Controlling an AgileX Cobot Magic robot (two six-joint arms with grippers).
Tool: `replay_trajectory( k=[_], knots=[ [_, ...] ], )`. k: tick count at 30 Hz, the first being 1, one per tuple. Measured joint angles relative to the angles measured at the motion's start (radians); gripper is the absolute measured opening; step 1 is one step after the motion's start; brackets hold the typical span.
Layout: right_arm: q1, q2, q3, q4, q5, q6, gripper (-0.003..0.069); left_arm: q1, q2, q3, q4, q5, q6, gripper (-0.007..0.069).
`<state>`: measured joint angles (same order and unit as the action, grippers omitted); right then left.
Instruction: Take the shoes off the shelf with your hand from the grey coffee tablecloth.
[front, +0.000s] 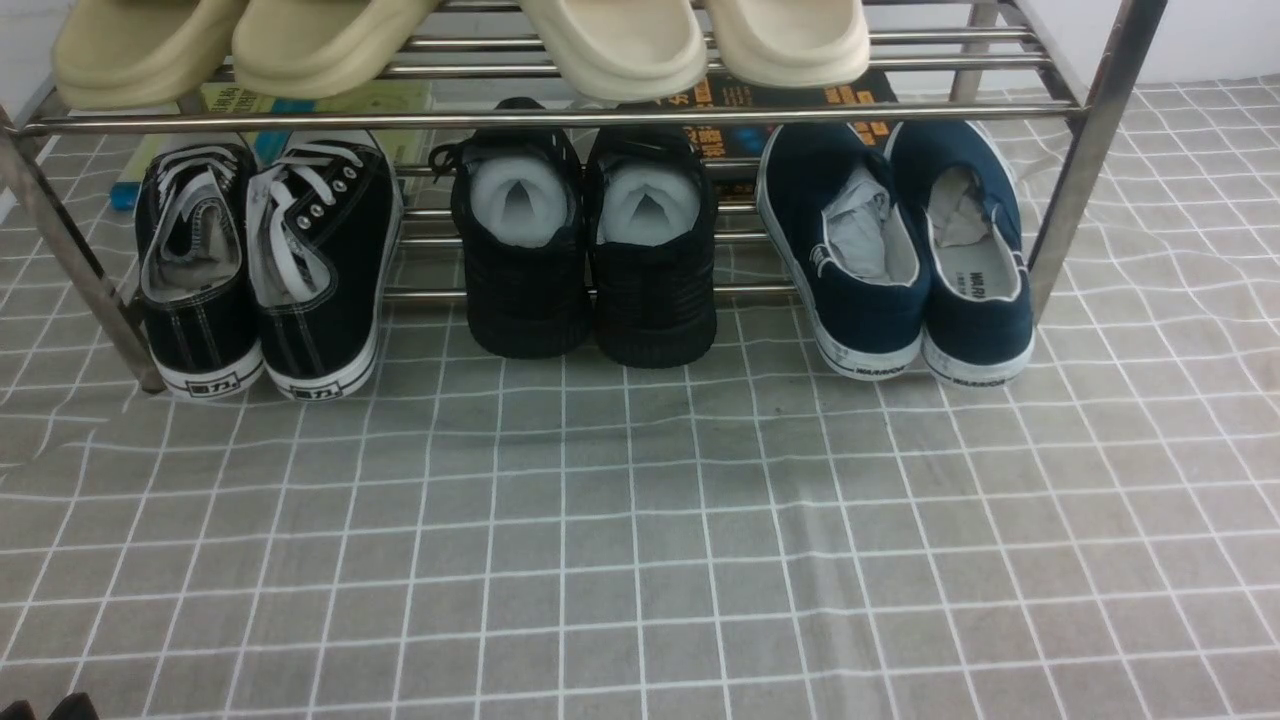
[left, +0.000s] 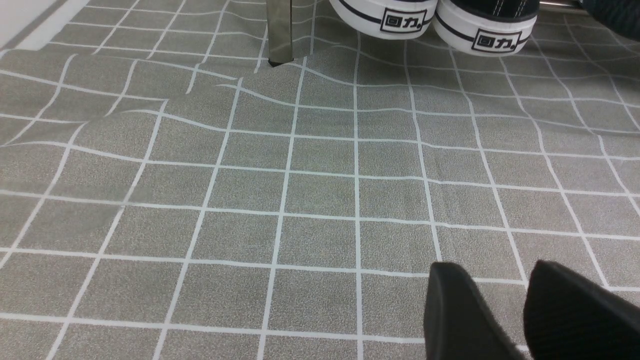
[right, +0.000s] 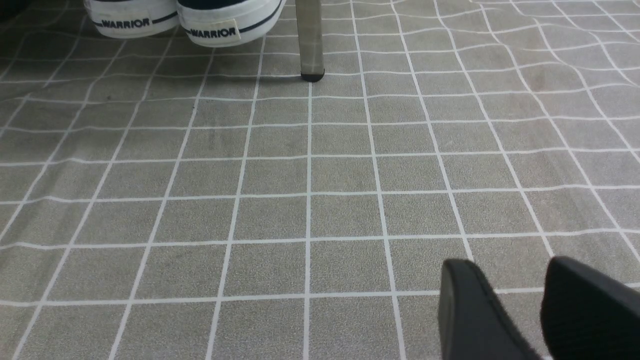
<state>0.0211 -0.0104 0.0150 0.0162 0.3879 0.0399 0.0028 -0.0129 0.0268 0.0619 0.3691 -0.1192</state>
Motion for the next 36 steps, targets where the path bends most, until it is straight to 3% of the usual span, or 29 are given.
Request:
replay_trajectory(
  k=[3,6,10,13,17,20,24,27,31,36],
  knots=[
    [0.000,0.000,0.000,-0.006,0.000,0.004,0.0239,0.000,0.000,0.000,0.000,0.000,0.000,0.0240],
    [0.000,0.000,0.000,0.066,-0.004,0.064,0.0239,0.000,0.000,0.000,0.000,0.000,0.000,0.0240],
    [0.000,0.000,0.003,0.405,-0.004,0.268,0.0239,0.000,0.000,0.000,0.000,0.000,0.000,0.0240],
    [0.000,0.000,0.007,0.538,-0.004,0.327,0.0239,0.000,0.000,0.000,0.000,0.000,0.000,0.0240],
    [0.000,0.000,0.009,0.588,-0.014,0.334,0.0234,0.000,0.000,0.000,0.000,0.000,0.000,0.0240],
    [0.000,0.001,-0.034,0.573,-0.025,0.265,0.0191,0.000,0.000,0.000,0.000,0.000,0.000,0.0240],
    [0.000,0.134,-0.258,0.424,0.027,0.118,0.0045,0.000,0.000,0.000,0.001,0.000,0.000,0.0240],
    [0.000,0.355,-0.431,0.298,0.236,0.092,-0.0012,0.000,0.000,0.000,0.001,0.000,0.000,0.0240],
    [0.000,0.679,-0.611,0.250,0.468,0.052,-0.0012,0.000,0.000,0.000,0.001,0.000,0.000,0.0240],
    [0.050,1.026,-0.771,0.419,0.494,-0.186,0.0030,0.000,0.000,0.000,0.001,0.000,0.000,0.0240]
  ],
)
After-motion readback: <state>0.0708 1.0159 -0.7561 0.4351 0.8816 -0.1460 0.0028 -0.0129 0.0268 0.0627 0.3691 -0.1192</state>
